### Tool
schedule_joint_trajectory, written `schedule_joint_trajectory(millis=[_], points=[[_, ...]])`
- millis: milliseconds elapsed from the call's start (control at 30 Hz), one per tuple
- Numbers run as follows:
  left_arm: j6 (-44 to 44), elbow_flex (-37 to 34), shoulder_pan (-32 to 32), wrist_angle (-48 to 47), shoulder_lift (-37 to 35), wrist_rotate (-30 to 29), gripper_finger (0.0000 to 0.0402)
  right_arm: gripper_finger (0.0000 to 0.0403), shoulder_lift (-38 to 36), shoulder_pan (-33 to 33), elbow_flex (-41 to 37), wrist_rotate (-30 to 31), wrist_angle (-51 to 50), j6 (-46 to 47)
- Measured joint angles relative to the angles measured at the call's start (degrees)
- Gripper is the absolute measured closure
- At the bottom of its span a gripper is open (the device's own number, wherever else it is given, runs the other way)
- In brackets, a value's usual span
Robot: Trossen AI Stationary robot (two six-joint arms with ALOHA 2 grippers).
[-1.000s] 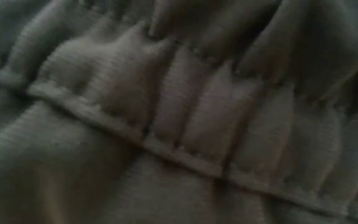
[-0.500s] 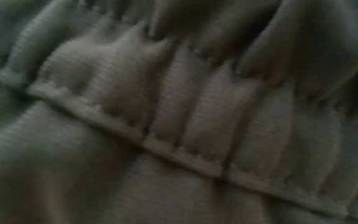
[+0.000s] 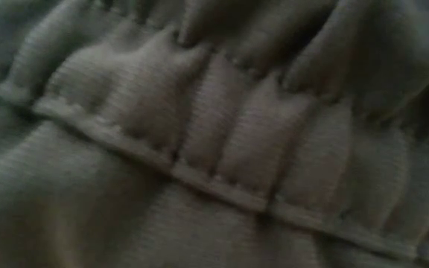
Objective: Sort clothes
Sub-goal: Put the yellow shirt into the white bin
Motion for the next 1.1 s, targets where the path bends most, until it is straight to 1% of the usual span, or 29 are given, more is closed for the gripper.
schedule_joint_trajectory(millis=[100, 167, 433, 533, 667, 767, 900, 967, 1033, 1100], points=[[-2.40, -0.08, -0.02, -4.39, 1.22, 1.86, 0.0264, 0.0204, 0.73, 1.44, -1.30, 0.00, 0.70, 2.03], [-2.66, -0.77, 0.00, -4.75, 1.88, 2.49, 0.0264, 0.0204, 0.71, 1.88, -2.12, 0.41, 1.75, 2.62], [-2.69, -4.42, 0.00, 1.11, 6.39, 2.34, 0.0264, 0.0206, 0.71, 2.48, -2.57, 2.34, 2.58, 3.35], [-2.84, -6.07, 0.00, 5.59, 8.34, 2.80, 0.0262, 0.0207, 0.71, 2.48, -2.57, 2.59, 2.90, 3.68], [-4.48, -8.52, 0.00, 10.88, 10.46, 5.88, 0.0245, 0.0207, 0.71, 2.50, -2.57, 2.70, 3.73, 3.66], [-6.02, -10.39, 0.00, 14.08, 12.31, 7.40, 0.0218, 0.0209, 0.71, 2.49, -2.57, 3.04, 4.35, 3.64], [-5.55, -11.58, 0.00, 16.77, 15.65, 7.56, 0.0177, 0.0209, 0.71, 2.48, -2.57, 3.41, 4.43, 3.63], [-5.68, -11.48, 0.00, 17.95, 17.44, 7.50, 0.0166, 0.0209, 0.71, 2.48, -2.57, 3.41, 4.43, 3.63], [-7.18, -11.38, 0.00, 19.05, 18.70, 7.59, 0.0166, 0.0209, 0.71, 2.48, -2.57, 3.43, 4.45, 3.61], [-7.78, -10.73, 0.01, 19.24, 19.48, 7.99, 0.0187, 0.0211, 0.71, 2.48, -2.57, 3.43, 4.46, 3.61]])
